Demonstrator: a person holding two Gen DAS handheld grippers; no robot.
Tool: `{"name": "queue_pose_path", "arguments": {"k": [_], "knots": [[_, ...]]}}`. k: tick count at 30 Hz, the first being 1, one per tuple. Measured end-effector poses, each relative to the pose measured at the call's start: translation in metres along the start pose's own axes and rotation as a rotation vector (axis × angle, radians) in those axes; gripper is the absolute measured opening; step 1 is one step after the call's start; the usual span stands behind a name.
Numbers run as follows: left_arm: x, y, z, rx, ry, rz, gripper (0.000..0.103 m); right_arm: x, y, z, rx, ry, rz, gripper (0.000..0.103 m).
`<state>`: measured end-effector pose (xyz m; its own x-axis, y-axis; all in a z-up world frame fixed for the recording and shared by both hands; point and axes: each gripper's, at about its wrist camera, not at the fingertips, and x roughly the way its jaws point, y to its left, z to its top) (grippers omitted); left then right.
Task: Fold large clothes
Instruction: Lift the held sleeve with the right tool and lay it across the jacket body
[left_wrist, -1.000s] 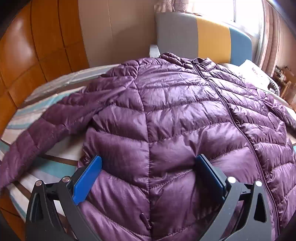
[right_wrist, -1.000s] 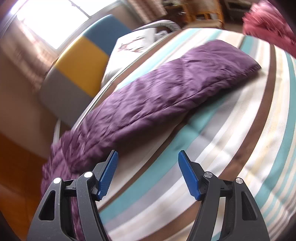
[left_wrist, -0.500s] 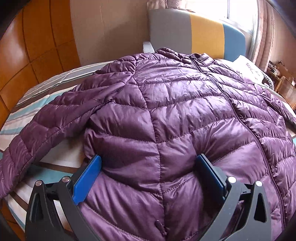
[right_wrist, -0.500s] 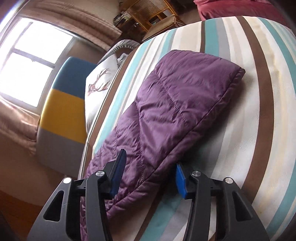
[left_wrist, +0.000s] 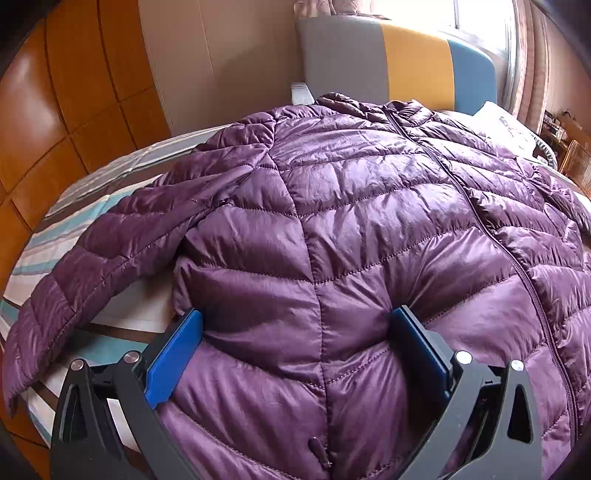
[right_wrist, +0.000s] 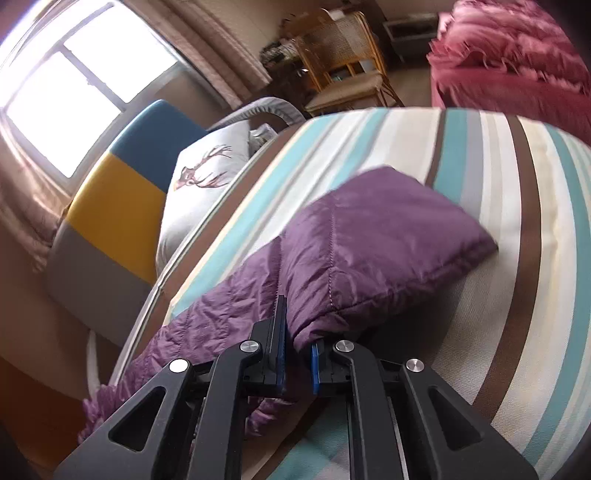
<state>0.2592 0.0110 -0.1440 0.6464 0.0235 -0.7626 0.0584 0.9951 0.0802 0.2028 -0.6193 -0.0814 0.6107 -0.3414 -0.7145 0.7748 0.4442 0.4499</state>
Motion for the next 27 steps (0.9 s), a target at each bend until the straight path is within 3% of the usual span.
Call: {"name": "queue_pose_path", "arguments": {"k": [8, 18, 27], "knots": [[0.0, 0.002, -0.001, -0.013, -0.002, -0.016, 0.101, -0.035, 0.088, -0.053, -0.418, -0.084, 0.032, 0.008], [0.001, 0.004, -0.002, -0.021, -0.002, -0.025, 0.101, -0.064, 0.207, -0.18, -1.008, -0.143, 0.117, 0.008], [0.001, 0.005, -0.002, -0.026, -0.002, -0.031, 0.101, -0.079, 0.26, -0.287, -1.371, -0.169, 0.211, 0.008]]}}
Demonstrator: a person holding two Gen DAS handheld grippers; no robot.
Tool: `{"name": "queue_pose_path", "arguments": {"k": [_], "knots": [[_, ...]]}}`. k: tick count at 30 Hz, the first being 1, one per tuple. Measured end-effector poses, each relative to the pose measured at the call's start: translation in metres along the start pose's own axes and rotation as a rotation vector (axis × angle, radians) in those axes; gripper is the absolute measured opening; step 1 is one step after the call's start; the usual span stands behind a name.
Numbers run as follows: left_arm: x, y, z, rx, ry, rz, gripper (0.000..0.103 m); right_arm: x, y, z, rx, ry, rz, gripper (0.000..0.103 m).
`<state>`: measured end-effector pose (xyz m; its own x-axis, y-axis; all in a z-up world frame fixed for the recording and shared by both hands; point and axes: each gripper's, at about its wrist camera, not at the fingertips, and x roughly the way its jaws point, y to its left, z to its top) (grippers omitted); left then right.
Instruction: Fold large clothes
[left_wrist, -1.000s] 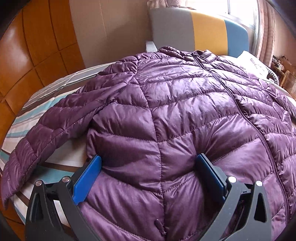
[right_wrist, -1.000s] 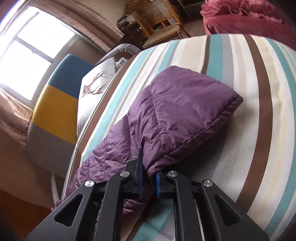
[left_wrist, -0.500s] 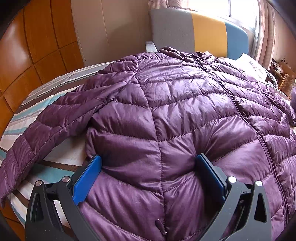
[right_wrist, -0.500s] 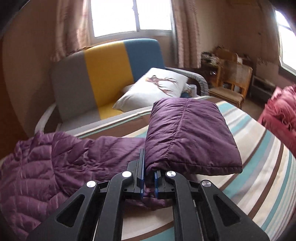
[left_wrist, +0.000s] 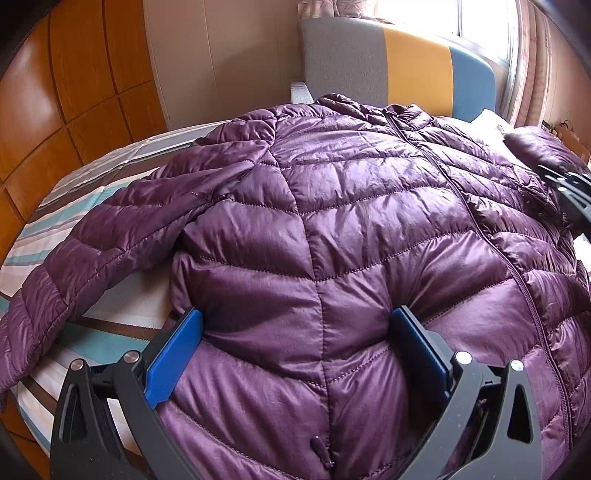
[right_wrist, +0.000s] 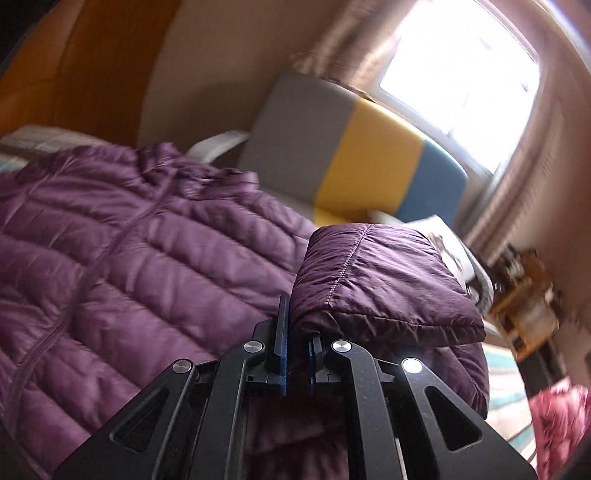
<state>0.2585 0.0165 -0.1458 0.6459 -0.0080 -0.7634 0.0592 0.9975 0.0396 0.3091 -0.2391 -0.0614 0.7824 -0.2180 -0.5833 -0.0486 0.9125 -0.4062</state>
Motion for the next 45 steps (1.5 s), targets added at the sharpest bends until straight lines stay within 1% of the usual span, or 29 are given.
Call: {"name": "queue_pose_path", "arguments": {"k": [3, 5, 6, 8, 9, 11, 15, 16, 18, 19, 20, 24, 26, 28, 30, 33, 35, 36, 37, 39, 43, 44, 45], "knots": [[0.0, 0.0, 0.0, 0.0, 0.0, 0.0, 0.101, -0.005, 0.032, 0.003, -0.137, -0.039, 0.022, 0.008], [0.0, 0.0, 0.0, -0.001, 0.0, -0.001, 0.101, -0.007, 0.049, 0.001, -0.215, -0.061, 0.06, 0.008], [0.0, 0.0, 0.0, -0.002, 0.001, -0.003, 0.101, -0.009, 0.057, -0.001, -0.251, -0.073, 0.105, 0.008], [0.0, 0.0, 0.0, -0.003, 0.001, -0.004, 0.101, -0.012, 0.075, -0.007, -0.351, -0.06, 0.21, 0.008], [0.001, 0.0, 0.0, -0.004, 0.001, -0.004, 0.101, -0.014, 0.082, -0.012, -0.401, -0.071, 0.217, 0.008], [0.001, -0.001, 0.0, -0.003, 0.001, -0.003, 0.101, -0.018, 0.092, -0.016, -0.455, -0.089, 0.204, 0.008], [0.0, 0.0, -0.001, -0.003, 0.001, -0.003, 0.101, -0.029, 0.09, -0.019, -0.451, -0.108, 0.232, 0.009], [0.0, 0.001, -0.001, -0.004, 0.0, -0.004, 0.101, -0.032, 0.09, -0.019, -0.452, -0.113, 0.238, 0.011], [0.0, 0.0, 0.001, -0.007, 0.008, -0.003, 0.101, -0.042, 0.085, -0.02, -0.448, -0.135, 0.252, 0.022], [0.0, 0.0, 0.002, -0.007, 0.01, -0.001, 0.101, -0.047, 0.083, -0.021, -0.448, -0.151, 0.255, 0.025], [-0.001, -0.001, 0.003, -0.006, 0.01, 0.008, 0.101, -0.049, 0.085, -0.019, -0.455, -0.168, 0.248, 0.03], [-0.004, -0.004, 0.003, 0.005, 0.002, 0.046, 0.101, -0.038, 0.099, 0.0, -0.465, -0.144, 0.217, 0.031], [-0.007, 0.0, 0.0, -0.017, -0.004, 0.05, 0.101, -0.034, 0.114, 0.005, -0.534, -0.154, 0.188, 0.031], [-0.012, 0.007, -0.003, -0.055, -0.017, 0.052, 0.101, -0.038, 0.127, -0.002, -0.64, -0.191, 0.149, 0.031], [-0.015, 0.015, -0.007, -0.101, -0.025, 0.053, 0.101, -0.045, 0.133, -0.008, -0.716, -0.242, 0.096, 0.031], [-0.017, 0.028, -0.01, -0.181, -0.032, 0.042, 0.101, -0.054, 0.134, -0.013, -0.741, -0.277, 0.047, 0.031], [-0.016, 0.033, -0.01, -0.211, -0.029, 0.033, 0.101, -0.059, 0.138, -0.021, -0.799, -0.315, -0.021, 0.031], [-0.016, 0.035, -0.01, -0.228, -0.026, 0.034, 0.101, -0.062, 0.14, -0.024, -0.813, -0.327, -0.035, 0.031], [-0.016, 0.037, -0.01, -0.235, -0.025, 0.035, 0.101, -0.064, 0.14, -0.024, -0.819, -0.329, -0.037, 0.031], [-0.016, 0.038, -0.01, -0.246, -0.021, 0.035, 0.101, -0.068, 0.134, -0.023, -0.785, -0.292, -0.003, 0.031], [-0.019, 0.039, -0.01, -0.246, -0.027, 0.038, 0.101, -0.081, 0.102, -0.018, -0.617, -0.23, 0.136, 0.031], [-0.02, 0.039, -0.009, -0.248, -0.026, 0.041, 0.101, -0.082, 0.097, -0.019, -0.595, -0.22, 0.151, 0.031], [-0.023, 0.038, -0.007, -0.255, -0.028, 0.036, 0.101, -0.086, 0.087, -0.021, -0.553, -0.205, 0.176, 0.038]]}}
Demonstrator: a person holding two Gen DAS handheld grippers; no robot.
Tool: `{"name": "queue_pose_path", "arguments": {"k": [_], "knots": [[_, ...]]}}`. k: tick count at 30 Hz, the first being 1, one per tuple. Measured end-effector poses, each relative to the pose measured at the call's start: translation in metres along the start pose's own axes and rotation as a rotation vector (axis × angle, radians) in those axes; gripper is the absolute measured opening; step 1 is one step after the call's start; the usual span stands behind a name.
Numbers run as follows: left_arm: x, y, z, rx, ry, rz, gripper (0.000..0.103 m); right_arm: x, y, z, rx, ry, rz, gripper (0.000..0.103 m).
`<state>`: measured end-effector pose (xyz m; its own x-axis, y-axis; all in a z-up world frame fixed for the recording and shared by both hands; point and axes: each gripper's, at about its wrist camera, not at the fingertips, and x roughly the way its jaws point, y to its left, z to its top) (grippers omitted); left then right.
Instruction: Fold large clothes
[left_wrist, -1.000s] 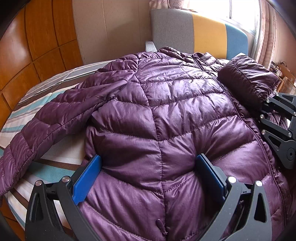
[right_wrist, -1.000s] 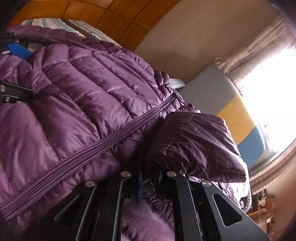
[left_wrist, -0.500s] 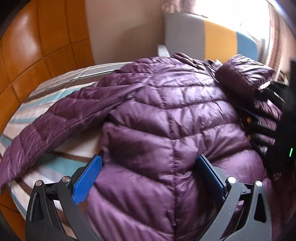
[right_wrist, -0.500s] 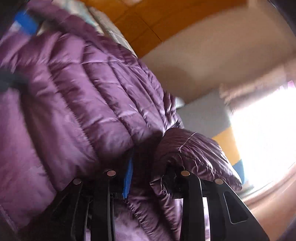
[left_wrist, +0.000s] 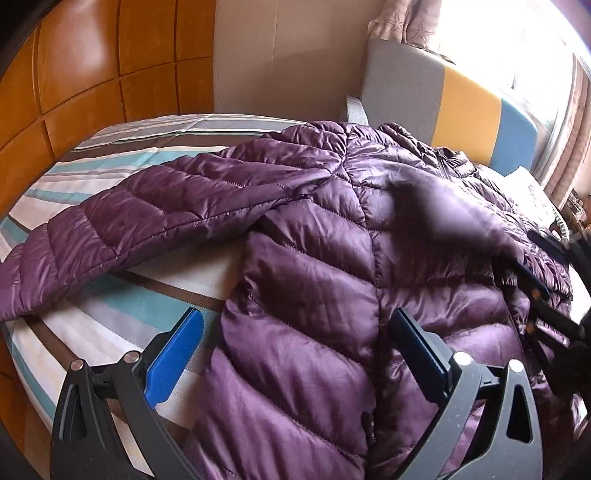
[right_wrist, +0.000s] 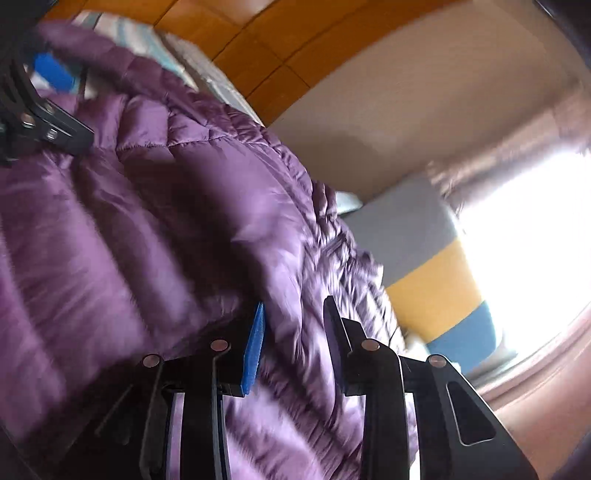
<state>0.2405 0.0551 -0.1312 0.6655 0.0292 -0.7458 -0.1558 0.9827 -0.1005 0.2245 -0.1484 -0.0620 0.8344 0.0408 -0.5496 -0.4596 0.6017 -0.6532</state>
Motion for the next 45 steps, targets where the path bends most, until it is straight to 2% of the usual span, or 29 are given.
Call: {"name": "queue_pose_path", "arguments": {"k": [1, 2, 3, 7, 8, 10, 11, 12, 13, 15, 16, 18, 20, 21, 24, 28, 31, 34, 40, 41, 42, 43, 44, 45], "knots": [[-0.003, -0.002, 0.003, -0.004, -0.012, -0.022, 0.101, -0.006, -0.009, -0.007, 0.065, 0.001, 0.021, 0.045], [-0.009, -0.008, 0.008, -0.003, -0.034, -0.059, 0.101, -0.009, -0.016, -0.013, 0.117, 0.004, 0.031, 0.059], [-0.012, -0.012, 0.013, 0.002, -0.046, -0.074, 0.101, -0.013, -0.031, -0.024, 0.22, 0.016, 0.036, 0.061], [-0.013, -0.044, 0.041, 0.033, -0.067, -0.129, 0.101, -0.007, -0.079, -0.058, 0.547, 0.118, 0.015, 0.061], [-0.007, -0.055, 0.05, 0.048, -0.056, -0.14, 0.101, -0.006, -0.096, -0.073, 0.666, 0.145, 0.009, 0.061], [0.008, -0.069, 0.061, 0.072, -0.026, -0.149, 0.101, -0.002, -0.115, -0.094, 0.797, 0.185, -0.029, 0.06], [0.018, -0.076, 0.065, 0.087, -0.001, -0.15, 0.098, -0.002, -0.124, -0.103, 0.855, 0.205, -0.044, 0.056], [0.034, -0.086, 0.068, 0.11, 0.037, -0.147, 0.084, -0.001, -0.133, -0.115, 0.926, 0.232, -0.059, 0.053], [0.044, -0.091, 0.07, 0.123, 0.057, -0.137, 0.075, 0.0, -0.141, -0.127, 0.989, 0.255, -0.068, 0.051], [0.065, -0.097, 0.07, 0.12, 0.119, -0.14, 0.053, 0.007, -0.153, -0.146, 1.105, 0.295, -0.079, 0.038], [0.068, -0.098, 0.07, 0.101, 0.119, -0.163, 0.046, 0.013, -0.157, -0.151, 1.147, 0.307, -0.076, 0.036], [0.063, -0.103, 0.069, 0.113, 0.086, -0.157, 0.02, 0.013, -0.158, -0.156, 1.167, 0.307, -0.057, 0.027], [0.056, -0.104, 0.071, 0.136, 0.039, -0.138, 0.011, 0.02, -0.157, -0.151, 1.131, 0.31, -0.04, 0.022], [0.054, -0.102, 0.071, 0.136, 0.028, -0.134, 0.01, 0.022, -0.156, -0.146, 1.128, 0.307, -0.029, 0.02], [0.05, -0.085, 0.074, 0.098, -0.004, -0.111, 0.008, 0.041, -0.159, -0.137, 1.149, 0.304, 0.016, 0.019], [0.057, -0.07, 0.072, 0.059, 0.0, -0.102, 0.008, 0.061, -0.156, -0.133, 1.163, 0.311, 0.057, 0.019], [0.066, -0.063, 0.07, 0.038, 0.028, -0.111, 0.009, 0.075, -0.152, -0.133, 1.141, 0.345, 0.054, 0.019], [0.08, -0.063, 0.069, 0.031, 0.066, -0.124, 0.015, 0.086, -0.148, -0.141, 1.159, 0.365, 0.064, 0.015], [0.082, -0.071, 0.068, 0.065, 0.062, -0.106, 0.019, 0.087, -0.142, -0.139, 1.133, 0.363, 0.034, 0.015], [0.078, -0.071, 0.068, 0.068, 0.055, -0.1, 0.029, 0.087, -0.141, -0.139, 1.129, 0.363, 0.03, 0.015], [0.071, -0.072, 0.068, 0.067, 0.046, -0.106, 0.05, 0.086, -0.141, -0.139, 1.13, 0.362, 0.029, 0.015], [0.062, -0.072, 0.067, 0.061, 0.028, -0.105, 0.061, 0.086, -0.141, -0.139, 1.132, 0.36, 0.029, 0.015], [0.049, -0.071, 0.066, 0.048, -0.015, -0.088, 0.069, 0.085, -0.141, -0.139, 1.134, 0.358, 0.029, 0.015], [0.038, -0.072, 0.066, 0.043, -0.05, -0.083, 0.069, 0.085, -0.141, -0.139, 1.134, 0.356, 0.028, 0.015]]}}
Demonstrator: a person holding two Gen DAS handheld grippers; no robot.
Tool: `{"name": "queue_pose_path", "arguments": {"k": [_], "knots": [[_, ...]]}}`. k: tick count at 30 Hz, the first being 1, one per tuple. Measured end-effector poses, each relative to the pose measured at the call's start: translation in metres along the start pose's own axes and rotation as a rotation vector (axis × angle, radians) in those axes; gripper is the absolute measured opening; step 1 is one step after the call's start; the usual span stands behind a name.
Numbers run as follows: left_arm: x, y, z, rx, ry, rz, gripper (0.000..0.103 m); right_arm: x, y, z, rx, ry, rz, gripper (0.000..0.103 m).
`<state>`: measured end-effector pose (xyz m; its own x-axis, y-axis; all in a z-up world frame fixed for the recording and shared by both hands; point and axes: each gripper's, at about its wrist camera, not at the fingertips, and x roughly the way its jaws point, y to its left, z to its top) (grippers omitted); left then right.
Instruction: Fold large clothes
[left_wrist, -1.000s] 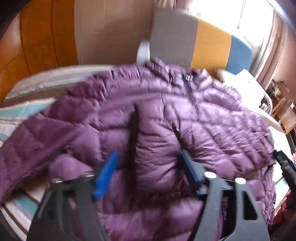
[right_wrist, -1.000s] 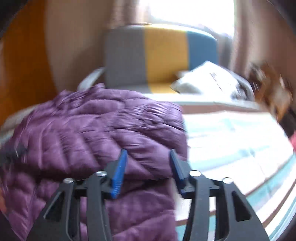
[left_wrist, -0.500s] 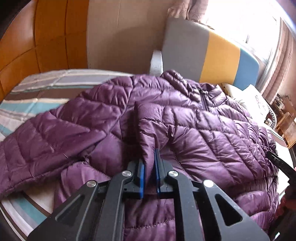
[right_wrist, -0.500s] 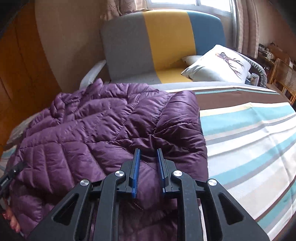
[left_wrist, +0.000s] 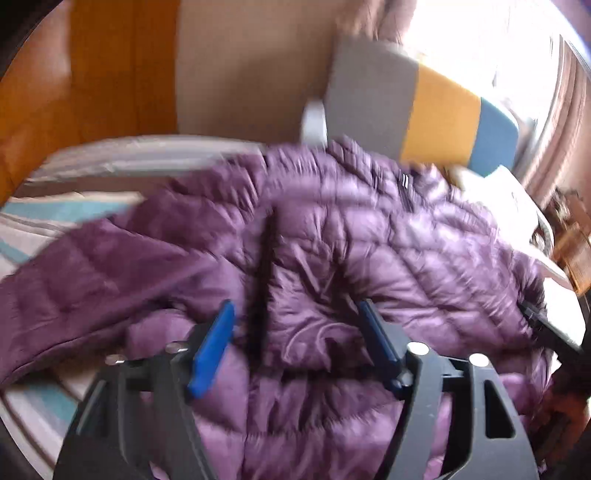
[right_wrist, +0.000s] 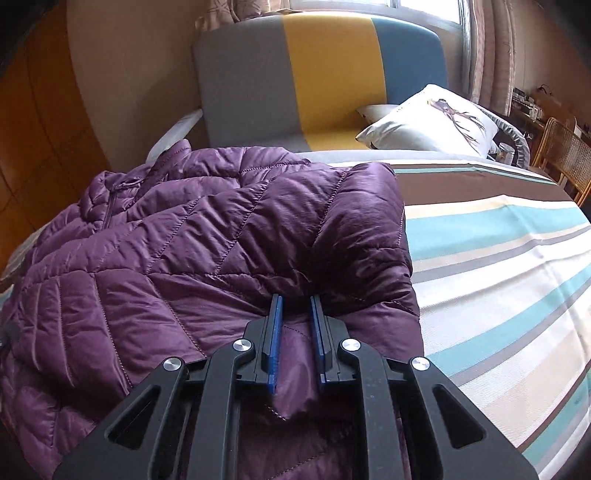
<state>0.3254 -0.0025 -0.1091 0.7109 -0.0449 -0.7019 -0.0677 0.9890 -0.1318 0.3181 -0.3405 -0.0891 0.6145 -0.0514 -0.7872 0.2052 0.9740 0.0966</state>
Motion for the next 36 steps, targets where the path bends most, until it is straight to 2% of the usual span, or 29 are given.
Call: {"name": "queue_pose_path", "arguments": {"k": [3, 5, 9, 12, 15, 23, 25, 27, 29, 33, 36], "knots": [[-0.029, -0.012, 0.009, 0.016, -0.098, -0.007, 0.068, 0.0, 0.002, 0.0, -0.006, -0.003, -0.008, 0.015], [-0.032, -0.024, 0.02, 0.008, -0.115, -0.041, 0.062, 0.0, 0.002, -0.001, -0.005, -0.005, -0.008, 0.015], [0.006, -0.054, 0.035, 0.04, -0.021, -0.059, 0.043, 0.0, 0.003, -0.001, -0.008, -0.004, -0.012, 0.015], [0.041, -0.062, 0.032, 0.049, 0.064, -0.018, 0.038, 0.0, 0.003, -0.001, -0.008, -0.006, -0.011, 0.015], [0.067, -0.06, 0.025, 0.05, 0.098, 0.005, 0.039, 0.0, 0.002, -0.001, -0.001, -0.009, -0.003, 0.015], [0.073, -0.06, 0.017, 0.06, 0.08, -0.005, 0.039, 0.001, 0.004, -0.002, -0.01, -0.015, -0.016, 0.015], [0.067, -0.057, 0.019, 0.05, 0.075, -0.022, 0.043, 0.001, 0.005, -0.001, -0.013, -0.015, -0.02, 0.015], [0.054, -0.05, 0.017, 0.043, 0.069, -0.068, 0.069, 0.001, 0.006, -0.001, -0.015, -0.015, -0.023, 0.015], [0.035, -0.043, 0.012, 0.035, 0.039, -0.049, 0.087, 0.001, 0.007, -0.001, -0.021, -0.015, -0.03, 0.015], [0.002, -0.015, 0.008, -0.046, -0.005, -0.065, 0.091, 0.001, 0.008, -0.001, -0.028, -0.016, -0.04, 0.015], [-0.02, 0.019, 0.002, -0.121, -0.043, -0.033, 0.093, 0.001, 0.008, -0.001, -0.024, -0.016, -0.036, 0.015]]}}
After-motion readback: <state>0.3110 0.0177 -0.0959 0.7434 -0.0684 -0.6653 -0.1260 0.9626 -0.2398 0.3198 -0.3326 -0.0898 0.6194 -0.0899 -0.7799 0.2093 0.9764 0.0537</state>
